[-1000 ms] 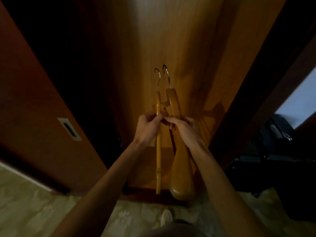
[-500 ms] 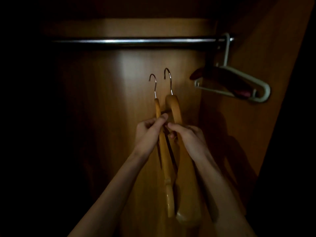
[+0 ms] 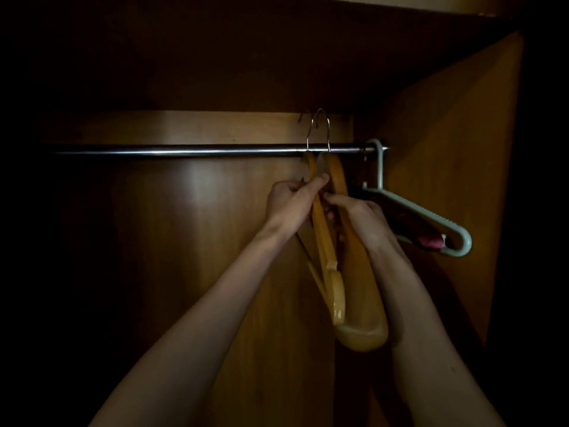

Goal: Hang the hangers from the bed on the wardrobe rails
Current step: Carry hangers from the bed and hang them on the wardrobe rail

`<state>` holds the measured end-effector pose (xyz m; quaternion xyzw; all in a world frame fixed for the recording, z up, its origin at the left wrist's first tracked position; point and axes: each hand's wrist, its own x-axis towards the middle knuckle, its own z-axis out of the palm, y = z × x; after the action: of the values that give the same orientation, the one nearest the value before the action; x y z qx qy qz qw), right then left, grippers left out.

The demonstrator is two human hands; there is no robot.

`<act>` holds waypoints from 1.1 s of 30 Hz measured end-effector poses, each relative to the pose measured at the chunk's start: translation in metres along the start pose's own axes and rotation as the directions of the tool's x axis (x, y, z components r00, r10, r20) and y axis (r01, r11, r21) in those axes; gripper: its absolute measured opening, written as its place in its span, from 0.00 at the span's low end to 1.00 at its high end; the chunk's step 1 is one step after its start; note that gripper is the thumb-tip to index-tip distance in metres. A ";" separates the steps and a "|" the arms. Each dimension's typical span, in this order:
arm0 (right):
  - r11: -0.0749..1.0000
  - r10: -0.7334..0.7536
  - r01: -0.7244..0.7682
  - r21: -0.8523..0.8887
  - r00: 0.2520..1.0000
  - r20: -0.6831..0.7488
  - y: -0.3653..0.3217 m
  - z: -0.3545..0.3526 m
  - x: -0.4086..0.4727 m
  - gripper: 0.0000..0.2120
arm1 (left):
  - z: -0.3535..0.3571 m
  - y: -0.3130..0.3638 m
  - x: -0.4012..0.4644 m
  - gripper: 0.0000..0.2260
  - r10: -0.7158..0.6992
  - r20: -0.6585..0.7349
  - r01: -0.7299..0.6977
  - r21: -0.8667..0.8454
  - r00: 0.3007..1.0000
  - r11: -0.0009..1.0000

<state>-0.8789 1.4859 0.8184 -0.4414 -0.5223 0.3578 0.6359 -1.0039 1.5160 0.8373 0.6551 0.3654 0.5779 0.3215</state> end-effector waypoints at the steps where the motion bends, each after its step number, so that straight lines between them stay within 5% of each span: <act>1: 1.000 0.007 -0.007 -0.001 1.000 -0.013 0.000 -0.002 0.004 0.13 | 0.004 0.000 0.007 0.21 -0.017 0.012 0.017 -0.001 1.000 1.000; 9: 0.991 0.136 -0.137 -0.009 0.988 -0.080 0.022 -0.022 0.021 0.14 | 0.030 -0.025 0.023 0.18 -0.082 0.086 0.083 -0.010 0.993 0.996; 19: 0.996 0.068 -0.070 -0.055 0.997 -0.041 0.033 -0.047 0.019 0.07 | 0.060 -0.045 0.019 0.17 -0.126 0.177 0.148 -0.116 0.976 0.982; 26: 0.996 0.092 -0.093 -0.015 0.993 -0.067 0.052 -0.062 -0.006 0.19 | 0.059 -0.060 -0.006 0.22 -0.124 0.148 0.132 -0.043 0.981 0.990; 28: 0.994 0.106 -0.102 0.046 0.989 -0.099 0.066 -0.064 -0.027 0.21 | 0.058 -0.077 -0.028 0.27 -0.079 0.085 0.084 -0.052 0.993 0.995; 31: 0.989 0.119 -0.104 0.108 0.984 -0.137 0.092 -0.065 -0.063 0.02 | 0.059 -0.118 -0.067 0.23 0.082 -0.209 -0.107 -0.114 0.974 0.988; 33: 0.995 0.103 -0.103 0.010 0.991 -0.089 0.118 -0.066 -0.083 0.09 | 0.063 -0.155 -0.093 0.22 0.095 -0.344 -0.140 -0.108 0.934 0.984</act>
<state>-0.8303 1.4395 0.6748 -0.4815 -0.4688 0.3715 0.6406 -0.9638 1.5188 0.6507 0.5444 0.3365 0.7226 0.2613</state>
